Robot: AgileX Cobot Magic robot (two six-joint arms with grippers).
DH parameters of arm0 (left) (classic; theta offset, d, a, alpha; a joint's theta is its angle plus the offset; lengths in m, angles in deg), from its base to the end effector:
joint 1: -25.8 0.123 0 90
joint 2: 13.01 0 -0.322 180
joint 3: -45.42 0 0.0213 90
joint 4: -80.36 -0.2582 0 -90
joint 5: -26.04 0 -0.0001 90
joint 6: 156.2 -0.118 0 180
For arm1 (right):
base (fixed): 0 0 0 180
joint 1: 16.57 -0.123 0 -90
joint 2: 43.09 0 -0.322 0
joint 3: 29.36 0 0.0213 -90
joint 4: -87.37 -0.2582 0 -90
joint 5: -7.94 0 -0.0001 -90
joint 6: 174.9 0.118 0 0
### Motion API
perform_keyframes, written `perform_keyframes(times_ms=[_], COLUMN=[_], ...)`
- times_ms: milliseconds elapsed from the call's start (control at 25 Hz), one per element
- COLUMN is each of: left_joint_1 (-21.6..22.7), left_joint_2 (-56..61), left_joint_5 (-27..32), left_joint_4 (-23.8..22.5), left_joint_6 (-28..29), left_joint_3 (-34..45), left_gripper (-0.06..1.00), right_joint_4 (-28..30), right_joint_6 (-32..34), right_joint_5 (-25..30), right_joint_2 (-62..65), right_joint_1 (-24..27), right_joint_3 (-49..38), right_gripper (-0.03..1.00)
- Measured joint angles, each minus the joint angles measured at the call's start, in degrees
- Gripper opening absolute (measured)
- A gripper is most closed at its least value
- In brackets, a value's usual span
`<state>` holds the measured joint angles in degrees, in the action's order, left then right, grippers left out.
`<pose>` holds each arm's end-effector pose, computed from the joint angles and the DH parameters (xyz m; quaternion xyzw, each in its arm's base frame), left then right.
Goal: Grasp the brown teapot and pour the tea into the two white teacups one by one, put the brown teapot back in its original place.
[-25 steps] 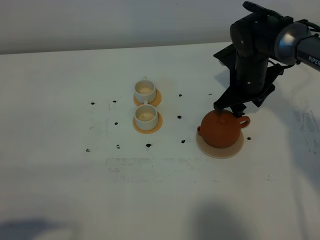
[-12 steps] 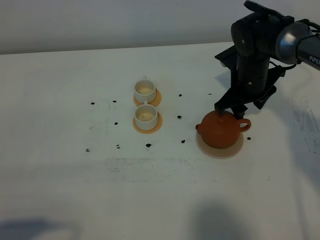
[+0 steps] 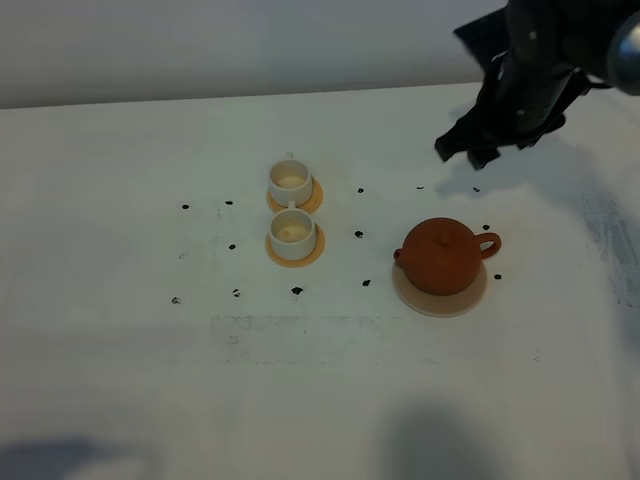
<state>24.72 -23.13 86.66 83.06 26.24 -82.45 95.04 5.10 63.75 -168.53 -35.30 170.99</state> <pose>0.0005 -0.0049 0.2546 -0.0108 0.8780 -0.0382 0.4771 0.4590 0.1419 0.2280 -0.1876 0.9663 -0.0330 0.1732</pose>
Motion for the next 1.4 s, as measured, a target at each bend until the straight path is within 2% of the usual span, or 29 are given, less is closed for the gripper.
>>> perform_keyframes(times_ms=[120, 360, 480, 960, 1400], left_joint_1=[0.0, 0.0, 0.0, 0.0, 0.0], left_joint_2=[0.0, 0.0, 0.0, 0.0, 0.0], left_joint_5=[0.0, 0.0, 0.0, 0.0, 0.0], left_joint_4=[0.0, 0.0, 0.0, 0.0, 0.0], left_joint_6=[0.0, 0.0, 0.0, 0.0, 0.0], left_joint_3=[0.0, 0.0, 0.0, 0.0, 0.0], left_gripper=[0.21, 0.21, 0.21, 0.21, 0.21], right_joint_4=[-0.19, -1.93, -2.7, -3.06, -3.18], right_joint_6=[0.52, 1.39, 1.39, 3.27, 3.47], right_joint_5=[-4.5, -17.03, -19.93, -19.14, -21.82], right_joint_2=[2.53, 7.53, 9.23, 8.54, 8.1], right_joint_1=[1.53, 4.73, 4.87, 3.95, 3.52], right_joint_3=[-4.78, -17.68, -19.86, -21.47, -25.89], right_gripper=[0.51, 0.51, 0.51, 0.51, 0.51])
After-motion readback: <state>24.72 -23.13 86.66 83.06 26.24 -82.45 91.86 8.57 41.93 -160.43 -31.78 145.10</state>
